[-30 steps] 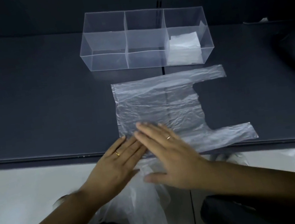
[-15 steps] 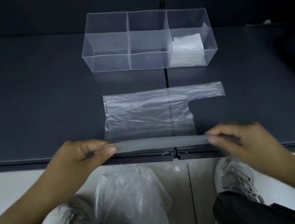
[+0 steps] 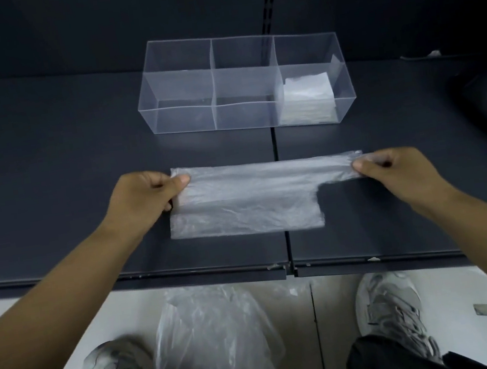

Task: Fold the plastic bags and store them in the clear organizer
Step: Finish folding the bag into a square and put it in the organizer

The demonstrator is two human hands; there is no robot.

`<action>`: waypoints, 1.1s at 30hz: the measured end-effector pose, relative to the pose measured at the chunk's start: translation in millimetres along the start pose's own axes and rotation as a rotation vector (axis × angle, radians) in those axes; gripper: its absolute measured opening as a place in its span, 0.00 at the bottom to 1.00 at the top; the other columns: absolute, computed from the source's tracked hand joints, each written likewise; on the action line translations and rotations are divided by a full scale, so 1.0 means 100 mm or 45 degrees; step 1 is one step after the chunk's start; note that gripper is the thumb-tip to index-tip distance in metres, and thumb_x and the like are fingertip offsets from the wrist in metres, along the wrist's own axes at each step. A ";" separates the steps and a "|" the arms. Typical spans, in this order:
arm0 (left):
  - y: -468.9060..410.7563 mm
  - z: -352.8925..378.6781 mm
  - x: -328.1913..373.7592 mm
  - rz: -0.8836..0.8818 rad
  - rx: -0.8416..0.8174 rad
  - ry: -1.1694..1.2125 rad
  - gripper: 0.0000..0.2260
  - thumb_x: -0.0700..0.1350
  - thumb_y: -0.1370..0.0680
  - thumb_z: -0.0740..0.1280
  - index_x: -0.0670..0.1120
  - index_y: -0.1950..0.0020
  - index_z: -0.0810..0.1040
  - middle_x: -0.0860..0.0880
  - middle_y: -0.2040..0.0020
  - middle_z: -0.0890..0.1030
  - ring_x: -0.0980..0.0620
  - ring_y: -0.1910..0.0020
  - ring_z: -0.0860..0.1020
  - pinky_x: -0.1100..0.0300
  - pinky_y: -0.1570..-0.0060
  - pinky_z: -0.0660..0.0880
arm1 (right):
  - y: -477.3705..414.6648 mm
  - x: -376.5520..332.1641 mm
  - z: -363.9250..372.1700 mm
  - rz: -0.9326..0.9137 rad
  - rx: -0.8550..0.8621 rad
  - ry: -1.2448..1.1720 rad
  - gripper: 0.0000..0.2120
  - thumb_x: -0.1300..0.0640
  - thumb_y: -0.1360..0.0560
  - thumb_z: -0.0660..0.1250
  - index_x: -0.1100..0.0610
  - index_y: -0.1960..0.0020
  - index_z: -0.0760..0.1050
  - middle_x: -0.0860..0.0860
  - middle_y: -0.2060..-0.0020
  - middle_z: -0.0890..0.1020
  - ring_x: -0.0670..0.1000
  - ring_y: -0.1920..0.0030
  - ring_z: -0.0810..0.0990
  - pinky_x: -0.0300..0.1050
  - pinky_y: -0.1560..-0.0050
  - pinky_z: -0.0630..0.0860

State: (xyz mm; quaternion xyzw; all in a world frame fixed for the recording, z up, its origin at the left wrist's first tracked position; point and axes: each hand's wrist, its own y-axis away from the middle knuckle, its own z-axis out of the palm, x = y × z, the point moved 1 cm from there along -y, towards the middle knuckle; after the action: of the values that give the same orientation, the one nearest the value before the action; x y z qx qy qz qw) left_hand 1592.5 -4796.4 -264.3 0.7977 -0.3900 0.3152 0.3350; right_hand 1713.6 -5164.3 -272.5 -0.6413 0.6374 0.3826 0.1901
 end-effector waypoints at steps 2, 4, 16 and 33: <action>-0.03 0.04 -0.03 0.005 0.022 -0.086 0.16 0.57 0.27 0.71 0.44 0.64 0.82 0.50 0.72 0.80 0.57 0.72 0.77 0.65 0.65 0.73 | -0.06 0.00 0.03 0.004 0.048 0.055 0.09 0.48 0.27 0.71 0.53 0.60 0.83 0.51 0.57 0.85 0.47 0.56 0.82 0.44 0.51 0.75; 0.01 0.06 -0.02 0.028 0.090 -0.190 0.14 0.56 0.26 0.70 0.46 0.63 0.82 0.49 0.67 0.81 0.51 0.65 0.80 0.59 0.64 0.74 | -0.10 0.00 0.04 0.007 0.076 0.088 0.13 0.47 0.28 0.72 0.57 0.59 0.83 0.53 0.61 0.84 0.48 0.60 0.80 0.43 0.56 0.73; 0.46 0.66 -0.13 0.607 -0.096 -1.141 0.36 0.66 0.23 0.36 0.46 0.22 0.42 0.47 0.21 0.44 0.49 0.22 0.41 0.51 0.25 0.39 | -0.06 -0.21 0.09 0.022 0.269 0.446 0.12 0.48 0.27 0.70 0.58 0.58 0.77 0.52 0.65 0.78 0.55 0.60 0.77 0.43 0.67 0.68; 0.79 0.63 -0.23 0.381 -0.057 -1.171 0.48 0.75 0.29 0.35 0.41 0.22 0.47 0.42 0.21 0.48 0.44 0.22 0.45 0.41 0.26 0.43 | 0.23 -0.30 0.95 -0.739 -0.237 1.105 0.37 0.32 0.24 0.36 0.51 0.22 0.41 0.48 0.22 0.43 0.47 0.23 0.38 0.49 0.25 0.36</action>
State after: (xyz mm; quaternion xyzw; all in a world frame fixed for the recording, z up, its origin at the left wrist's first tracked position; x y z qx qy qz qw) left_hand 1531.0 -4873.7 -295.4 0.7821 -0.6147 -0.0340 0.0959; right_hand 1670.9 -5076.9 -305.1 -0.9049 0.4170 0.0684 -0.0508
